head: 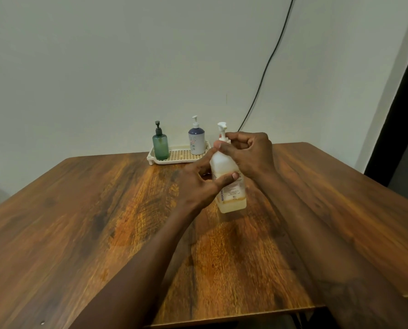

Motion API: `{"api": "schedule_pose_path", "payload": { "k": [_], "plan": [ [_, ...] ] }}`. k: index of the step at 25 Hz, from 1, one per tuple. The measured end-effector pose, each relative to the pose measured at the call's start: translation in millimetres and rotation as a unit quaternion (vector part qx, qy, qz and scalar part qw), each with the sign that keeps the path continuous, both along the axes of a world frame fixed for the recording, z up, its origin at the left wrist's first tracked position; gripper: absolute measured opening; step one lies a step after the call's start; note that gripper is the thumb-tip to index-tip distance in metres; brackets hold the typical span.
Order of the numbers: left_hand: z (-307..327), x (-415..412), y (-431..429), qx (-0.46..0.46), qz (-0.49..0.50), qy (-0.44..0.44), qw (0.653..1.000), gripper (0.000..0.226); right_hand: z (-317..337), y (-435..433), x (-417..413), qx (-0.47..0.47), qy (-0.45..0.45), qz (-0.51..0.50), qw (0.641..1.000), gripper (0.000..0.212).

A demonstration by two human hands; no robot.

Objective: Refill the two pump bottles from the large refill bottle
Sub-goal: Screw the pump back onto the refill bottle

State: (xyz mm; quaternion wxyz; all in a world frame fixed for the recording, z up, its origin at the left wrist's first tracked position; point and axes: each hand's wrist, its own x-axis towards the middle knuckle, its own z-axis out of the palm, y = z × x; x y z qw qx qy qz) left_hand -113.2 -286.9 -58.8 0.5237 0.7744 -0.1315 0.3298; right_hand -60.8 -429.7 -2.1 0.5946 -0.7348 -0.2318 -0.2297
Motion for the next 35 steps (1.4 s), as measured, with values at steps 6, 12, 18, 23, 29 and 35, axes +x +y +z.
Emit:
{"api": "schedule_pose_path", "payload": {
  "k": [6,12,18,23,29,35],
  "plan": [
    [29.1,55.3,-3.0,0.022,0.004,0.015,1.0,0.076,20.0,-19.6,46.3,-0.044,-0.022,-0.012,0.999,0.056],
    [63.0,162.6,-13.9,-0.013,-0.057,0.083,0.995,0.028,46.2,-32.2,167.1,-0.056,-0.037,-0.05,0.997,0.048],
    [78.4,300.1,-16.0,0.005,-0.043,0.126,0.991,0.037,53.4,-37.1,299.4,-0.059,-0.024,-0.072,0.995,0.046],
    [80.1,380.1,-16.9,0.031,-0.023,0.172,0.984,0.046,47.5,-38.0,374.5,-0.085,0.022,-0.092,0.992,0.05],
    [63.2,431.5,-16.3,0.039,-0.003,0.22,0.975,0.048,28.0,-37.2,429.7,-0.123,0.061,-0.094,0.986,0.051],
    [42.4,444.9,-17.8,0.057,-0.008,0.236,0.97,0.052,1.1,-44.0,443.7,-0.108,0.084,-0.073,0.988,0.051]
  ]
}}
